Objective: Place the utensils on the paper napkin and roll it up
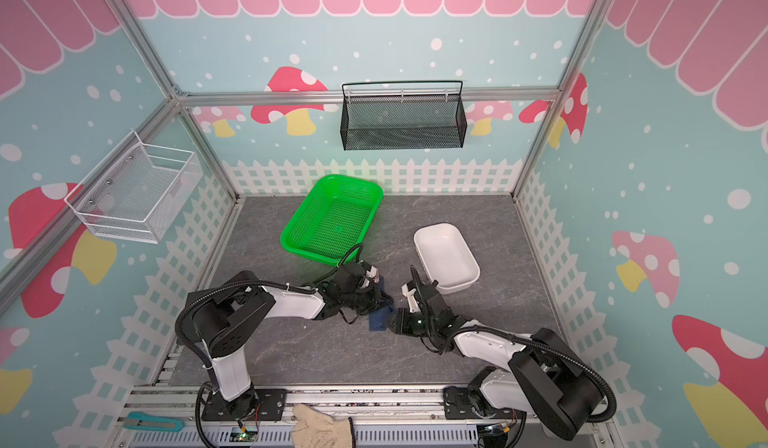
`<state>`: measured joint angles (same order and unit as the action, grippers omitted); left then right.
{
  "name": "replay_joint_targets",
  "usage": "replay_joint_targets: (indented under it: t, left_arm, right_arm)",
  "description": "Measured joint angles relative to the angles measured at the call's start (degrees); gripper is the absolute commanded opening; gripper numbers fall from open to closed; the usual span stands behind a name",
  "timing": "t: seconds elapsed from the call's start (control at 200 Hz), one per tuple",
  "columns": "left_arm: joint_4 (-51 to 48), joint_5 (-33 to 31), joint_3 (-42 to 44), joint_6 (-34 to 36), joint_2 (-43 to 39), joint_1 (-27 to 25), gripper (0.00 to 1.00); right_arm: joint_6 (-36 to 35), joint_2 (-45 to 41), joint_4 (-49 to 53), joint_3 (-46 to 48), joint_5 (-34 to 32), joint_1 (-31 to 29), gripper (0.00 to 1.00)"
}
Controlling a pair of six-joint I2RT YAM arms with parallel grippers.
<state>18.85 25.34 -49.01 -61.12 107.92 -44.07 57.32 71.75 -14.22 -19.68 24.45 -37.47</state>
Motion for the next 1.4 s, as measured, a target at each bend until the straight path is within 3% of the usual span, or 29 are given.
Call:
replay_joint_targets:
  t: [0.145, 0.57, 0.705, 0.876, 1.041, 1.186, 1.401]
  left_arm:
    - [0.0, 0.0, -0.2, 0.0, 0.5, 0.0, 0.0]
    - [0.0, 0.0, -0.2, 0.0, 0.5, -0.3, 0.0]
    - [0.0, 0.0, -0.2, 0.0, 0.6, -0.4, 0.0]
    - [0.0, 0.0, -0.3, 0.0, 0.6, -0.7, 0.0]
    - [-0.2, 0.0, -0.7, 0.0, 0.6, -0.7, 0.0]
    - [-1.5, 0.0, -1.0, 0.7, 0.3, -0.8, 0.08]
    - [-5.7, -0.4, -1.4, 3.0, -4.3, -0.8, 0.33]
  right_arm:
    - [1.3, 0.7, -1.9, 0.0, 1.5, 0.0, 0.53]
    - [4.2, 8.3, -6.5, -1.5, 3.1, 0.0, 0.52]
    - [5.0, 11.4, -7.0, -3.0, 2.8, 0.0, 0.46]
    - [5.9, 12.2, -7.3, -3.1, 1.2, 0.0, 0.26]
    - [6.2, 12.3, -7.3, -2.5, 0.5, 0.0, 0.16]
    - [6.0, 12.3, -7.6, -1.2, 0.4, 0.0, 0.09]
    - [5.9, 12.5, -9.0, -0.5, 0.4, 0.0, 0.06]
